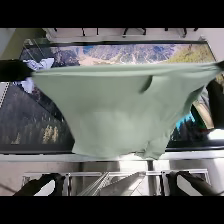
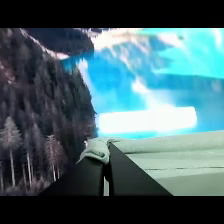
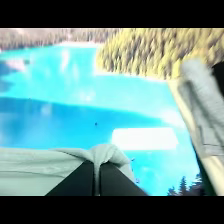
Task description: Fold the shirts.
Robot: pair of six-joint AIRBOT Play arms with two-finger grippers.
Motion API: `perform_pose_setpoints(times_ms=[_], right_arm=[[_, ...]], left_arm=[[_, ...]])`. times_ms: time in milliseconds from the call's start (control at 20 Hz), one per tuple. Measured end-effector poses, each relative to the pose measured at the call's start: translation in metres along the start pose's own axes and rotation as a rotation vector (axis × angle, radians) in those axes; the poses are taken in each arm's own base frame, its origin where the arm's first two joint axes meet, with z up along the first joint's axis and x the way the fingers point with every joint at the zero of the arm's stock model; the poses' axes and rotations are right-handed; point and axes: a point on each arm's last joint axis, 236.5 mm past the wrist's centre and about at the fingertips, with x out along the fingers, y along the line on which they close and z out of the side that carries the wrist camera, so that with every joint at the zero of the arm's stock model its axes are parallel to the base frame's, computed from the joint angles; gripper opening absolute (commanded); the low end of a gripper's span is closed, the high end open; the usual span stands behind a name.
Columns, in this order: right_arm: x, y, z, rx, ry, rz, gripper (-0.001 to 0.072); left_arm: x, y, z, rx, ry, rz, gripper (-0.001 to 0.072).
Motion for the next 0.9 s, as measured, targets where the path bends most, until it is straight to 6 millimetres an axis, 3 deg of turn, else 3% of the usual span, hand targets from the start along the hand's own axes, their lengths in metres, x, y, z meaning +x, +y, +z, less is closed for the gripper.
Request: perform_pose_setpoints(times_ms=[200, 300, 400, 500, 650, 800, 900], right_arm=[[0.117, -0.009, -0.017, 0.057, 0.09, 0.029, 0.002], [0.168, -0.01, -0.028, 0.049, 0.124, 0.035, 0.002], [0.205, -0.009, -0.036, 0.041, 0.138, 0.041, 0.002], [0.233, -0.01, -0.038, 0.041, 0.13, 0.041, 0.002], [0.257, -0.012, -0.03, 0.046, 0.075, 0.037, 0.002], [0.268, -0.015, -0.021, 0.051, 0.023, 0.033, 0.002], [0.271, -0.015, -0.02, 0.053, 0.019, 0.033, 0.002]], left_arm=[[0.115, 0.009, -0.027, -0.007, 0.147, -0.019, 0.0015], [0.158, 0.015, -0.045, -0.013, 0.212, -0.021, 0.0015], [0.188, 0.021, -0.058, -0.019, 0.247, -0.018, 0.0015], [0.209, 0.025, -0.063, -0.024, 0.258, -0.018, 0.0015], [0.225, 0.028, -0.051, -0.018, 0.226, -0.016, 0.0015], [0.229, 0.029, -0.032, 0.012, 0.19, -0.004, 0.0015], [0.232, 0.031, -0.03, 0.033, 0.202, 0.006, 0.0015]])
